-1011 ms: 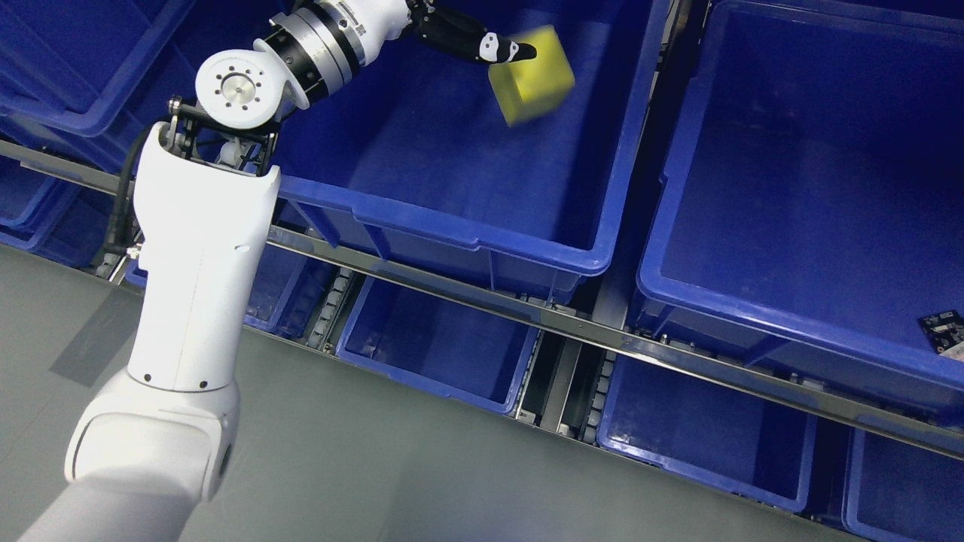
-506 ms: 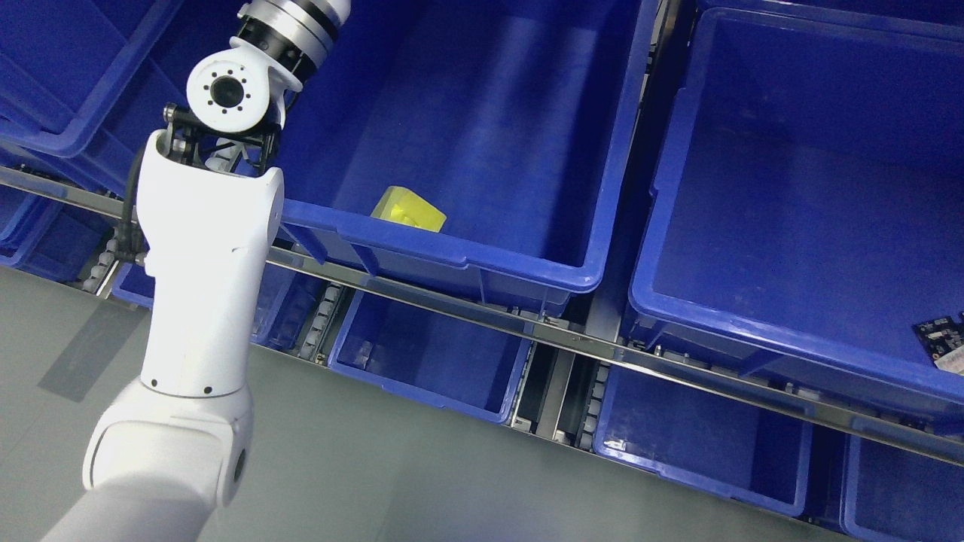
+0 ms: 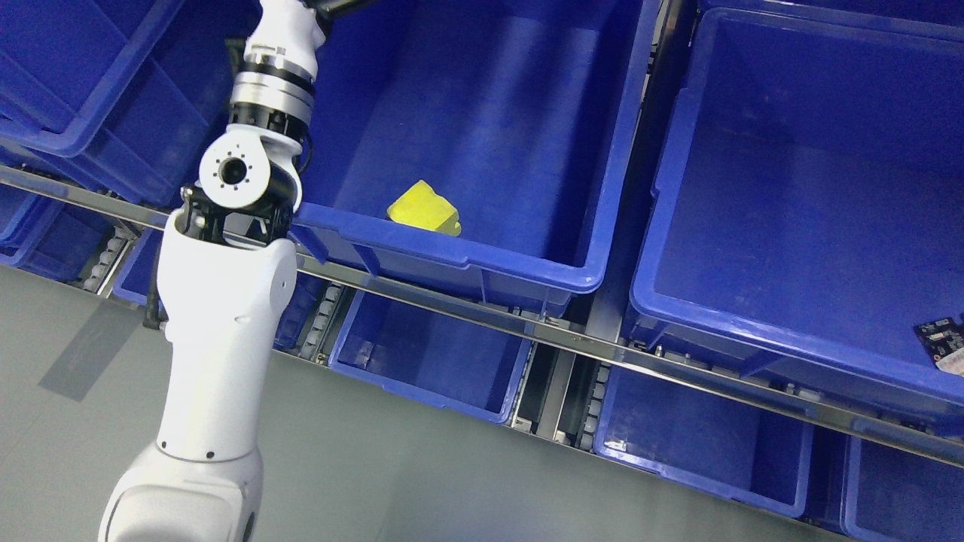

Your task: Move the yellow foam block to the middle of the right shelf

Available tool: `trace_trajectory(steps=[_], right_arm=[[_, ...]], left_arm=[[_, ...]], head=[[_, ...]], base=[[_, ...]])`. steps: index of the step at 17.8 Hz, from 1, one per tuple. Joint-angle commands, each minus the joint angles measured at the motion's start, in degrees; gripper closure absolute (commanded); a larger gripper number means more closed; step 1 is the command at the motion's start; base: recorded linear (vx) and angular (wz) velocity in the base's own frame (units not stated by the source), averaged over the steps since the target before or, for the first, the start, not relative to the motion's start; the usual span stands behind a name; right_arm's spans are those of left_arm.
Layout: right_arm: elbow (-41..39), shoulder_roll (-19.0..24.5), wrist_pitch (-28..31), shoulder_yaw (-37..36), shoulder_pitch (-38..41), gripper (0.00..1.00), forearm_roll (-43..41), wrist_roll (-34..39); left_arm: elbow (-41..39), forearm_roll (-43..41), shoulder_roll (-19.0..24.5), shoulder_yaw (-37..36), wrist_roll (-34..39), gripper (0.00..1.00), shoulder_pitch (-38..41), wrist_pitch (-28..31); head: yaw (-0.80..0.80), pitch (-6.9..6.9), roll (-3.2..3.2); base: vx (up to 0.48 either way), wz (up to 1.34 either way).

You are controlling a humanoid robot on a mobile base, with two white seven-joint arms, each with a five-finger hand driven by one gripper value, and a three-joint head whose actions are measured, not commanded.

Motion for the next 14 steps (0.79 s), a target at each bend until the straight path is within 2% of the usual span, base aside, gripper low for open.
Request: trace_trajectory(steps=[1, 6, 9, 14], right_arm=[[-1.0, -1.0, 0.0, 0.0, 0.1, 0.00, 0.2, 0.0], [-1.0, -1.0, 0.0, 0.0, 0.1, 0.00, 0.2, 0.0], [-1.0, -1.0, 0.0, 0.0, 0.1, 0.00, 0.2, 0.0], [-1.0, -1.0, 0.0, 0.0, 0.1, 0.00, 0.3, 0.0]], left_arm=[[-8.0, 2.3, 0.4, -4.7, -0.1, 0.00, 7.1, -4.8], [-8.0, 3.4, 0.4, -3.4, -1.2, 0.00, 9.8, -4.7], [-8.0, 4.5, 0.4, -2.5, -1.2, 0.07, 9.0, -3.3], [-8.0, 4.6, 0.4, -1.7, -1.2, 0.00, 7.1, 2.1]], head=[[0.00, 0.00, 0.00], [0.00, 0.00, 0.00], [0.00, 0.00, 0.00], [0.00, 0.01, 0.00]], base=[[0.000, 0.00], [0.000, 0.00], [0.000, 0.00], [0.000, 0.00]])
